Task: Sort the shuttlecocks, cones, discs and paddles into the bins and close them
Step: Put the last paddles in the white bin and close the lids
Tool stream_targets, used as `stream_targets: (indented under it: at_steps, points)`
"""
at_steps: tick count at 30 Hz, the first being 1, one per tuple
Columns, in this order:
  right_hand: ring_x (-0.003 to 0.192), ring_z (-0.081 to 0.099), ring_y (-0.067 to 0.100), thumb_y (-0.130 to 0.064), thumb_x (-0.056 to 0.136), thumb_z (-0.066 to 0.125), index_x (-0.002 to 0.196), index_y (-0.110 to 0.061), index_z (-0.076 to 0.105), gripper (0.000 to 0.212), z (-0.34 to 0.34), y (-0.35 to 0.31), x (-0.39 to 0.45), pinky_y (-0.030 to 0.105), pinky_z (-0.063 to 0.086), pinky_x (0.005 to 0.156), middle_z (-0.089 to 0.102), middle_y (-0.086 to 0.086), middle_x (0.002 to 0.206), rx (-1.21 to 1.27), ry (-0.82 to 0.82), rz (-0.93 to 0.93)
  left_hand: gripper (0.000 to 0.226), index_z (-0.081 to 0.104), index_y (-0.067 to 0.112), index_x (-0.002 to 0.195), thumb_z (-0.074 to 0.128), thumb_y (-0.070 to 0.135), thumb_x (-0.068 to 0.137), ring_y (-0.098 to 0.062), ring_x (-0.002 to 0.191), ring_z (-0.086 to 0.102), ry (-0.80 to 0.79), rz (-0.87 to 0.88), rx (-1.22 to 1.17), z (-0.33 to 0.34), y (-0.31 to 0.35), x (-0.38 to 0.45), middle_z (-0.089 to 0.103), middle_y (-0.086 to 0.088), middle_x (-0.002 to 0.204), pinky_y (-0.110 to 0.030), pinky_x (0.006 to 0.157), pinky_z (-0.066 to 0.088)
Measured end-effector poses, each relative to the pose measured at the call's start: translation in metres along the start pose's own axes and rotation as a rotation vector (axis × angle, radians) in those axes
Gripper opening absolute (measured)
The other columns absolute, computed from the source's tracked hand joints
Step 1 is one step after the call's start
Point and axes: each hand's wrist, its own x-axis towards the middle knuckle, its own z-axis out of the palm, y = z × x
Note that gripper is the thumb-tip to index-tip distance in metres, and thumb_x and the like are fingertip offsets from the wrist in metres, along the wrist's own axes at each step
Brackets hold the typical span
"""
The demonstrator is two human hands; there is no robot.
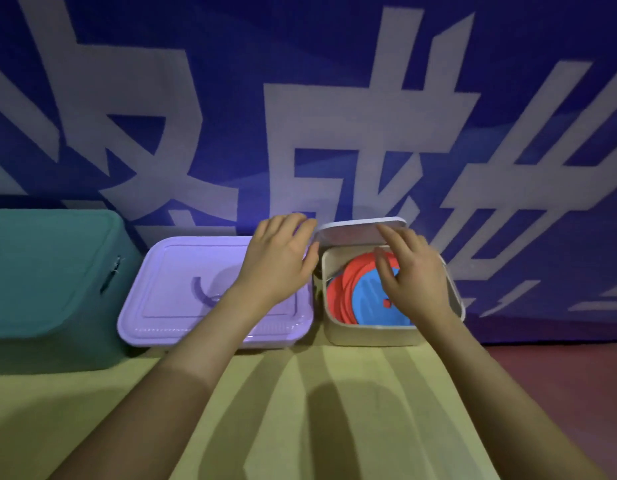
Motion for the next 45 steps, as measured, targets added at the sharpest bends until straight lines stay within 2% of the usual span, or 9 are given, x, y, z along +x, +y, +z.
stream_targets:
  at_steps: [5, 10, 14, 17, 20, 27, 34, 39, 45]
  points:
    - [0.098, 0.056, 0.029, -0.028, 0.092, 0.050, 0.136, -0.019, 0.046, 0.046, -0.005, 0.059, 0.009, 0.042, 0.051, 0.072, 0.055, 0.010, 0.122, 0.002, -0.029, 0.019, 0.045, 0.063, 0.005, 0.111, 0.042, 0.034, 0.085, -0.035, 0.090, 0.062, -0.028, -0.120, 0.003, 0.031, 0.047, 0.025, 0.065, -0.015, 0.109, -0.040, 0.075, 0.050]
    - [0.113, 0.051, 0.034, -0.043, 0.096, 0.042, 0.147, -0.036, 0.019, 0.056, 0.014, 0.089, 0.017, 0.045, 0.047, 0.087, 0.032, 0.014, 0.148, -0.044, -0.293, 0.087, 0.057, 0.052, 0.013, 0.130, 0.030, 0.045, 0.089, -0.043, 0.103, 0.057, -0.215, -0.388, -0.030, 0.068, 0.054, 0.028, 0.053, -0.021, 0.128, -0.048, 0.080, 0.049]
    - [0.098, 0.060, 0.038, -0.029, 0.097, 0.048, 0.142, -0.023, 0.039, 0.046, 0.030, 0.093, 0.029, 0.045, 0.048, 0.081, 0.050, 0.014, 0.134, 0.033, -0.213, -0.008, 0.043, 0.051, 0.015, 0.132, 0.037, 0.029, 0.094, -0.037, 0.103, 0.058, -0.147, -0.467, -0.174, 0.083, 0.040, 0.028, 0.053, -0.013, 0.127, -0.046, 0.077, 0.052]
    - [0.084, 0.063, 0.036, -0.019, 0.094, 0.052, 0.126, -0.014, 0.056, 0.033, 0.038, 0.091, 0.034, 0.045, 0.050, 0.076, 0.063, 0.015, 0.114, 0.077, -0.074, -0.029, 0.031, 0.058, 0.008, 0.123, 0.044, 0.015, 0.097, -0.029, 0.108, 0.058, -0.028, -0.496, -0.315, 0.088, 0.035, 0.034, 0.059, -0.010, 0.121, -0.037, 0.090, 0.047]
    - [0.077, 0.065, 0.029, -0.018, 0.092, 0.053, 0.120, -0.013, 0.062, 0.030, 0.044, 0.093, 0.037, 0.040, 0.052, 0.066, 0.066, 0.011, 0.105, 0.102, -0.012, -0.059, 0.026, 0.063, 0.007, 0.117, 0.050, 0.011, 0.095, -0.026, 0.104, 0.061, 0.046, -0.487, -0.379, 0.090, 0.032, 0.036, 0.063, -0.009, 0.115, -0.033, 0.090, 0.047]
    - [0.088, 0.065, 0.023, -0.021, 0.093, 0.052, 0.123, -0.014, 0.061, 0.032, 0.026, 0.079, 0.033, 0.034, 0.055, 0.064, 0.064, 0.007, 0.111, 0.281, 0.081, -0.017, 0.031, 0.067, 0.003, 0.110, 0.048, 0.018, 0.091, -0.024, 0.096, 0.063, 0.065, -0.366, -0.397, 0.077, 0.036, 0.032, 0.067, -0.010, 0.105, -0.035, 0.085, 0.051]
    - [0.093, 0.061, 0.029, -0.015, 0.093, 0.057, 0.117, -0.014, 0.065, 0.025, 0.037, 0.087, 0.047, 0.045, 0.053, 0.072, 0.065, 0.008, 0.110, 0.126, -0.024, 0.061, 0.017, 0.069, 0.002, 0.101, 0.059, 0.010, 0.090, -0.025, 0.089, 0.062, 0.124, -0.395, -0.483, 0.083, 0.037, 0.062, 0.067, -0.010, 0.096, -0.037, 0.083, 0.049]
    - [0.099, 0.056, 0.023, -0.013, 0.095, 0.054, 0.116, -0.014, 0.066, 0.024, 0.041, 0.091, 0.058, 0.041, 0.052, 0.072, 0.061, 0.005, 0.109, 0.221, 0.023, 0.209, 0.016, 0.070, 0.002, 0.100, 0.062, 0.009, 0.088, -0.025, 0.089, 0.062, 0.188, -0.396, -0.516, 0.093, 0.039, 0.082, 0.067, -0.010, 0.095, -0.038, 0.082, 0.050]
    - [0.096, 0.056, 0.019, -0.008, 0.091, 0.059, 0.111, -0.012, 0.068, 0.022, 0.024, 0.085, 0.067, 0.037, 0.054, 0.075, 0.061, 0.004, 0.105, 0.384, 0.189, 0.172, 0.020, 0.070, 0.005, 0.101, 0.061, 0.018, 0.088, -0.021, 0.089, 0.062, 0.339, -0.319, -0.520, 0.075, 0.043, 0.088, 0.068, -0.007, 0.095, -0.035, 0.079, 0.052]
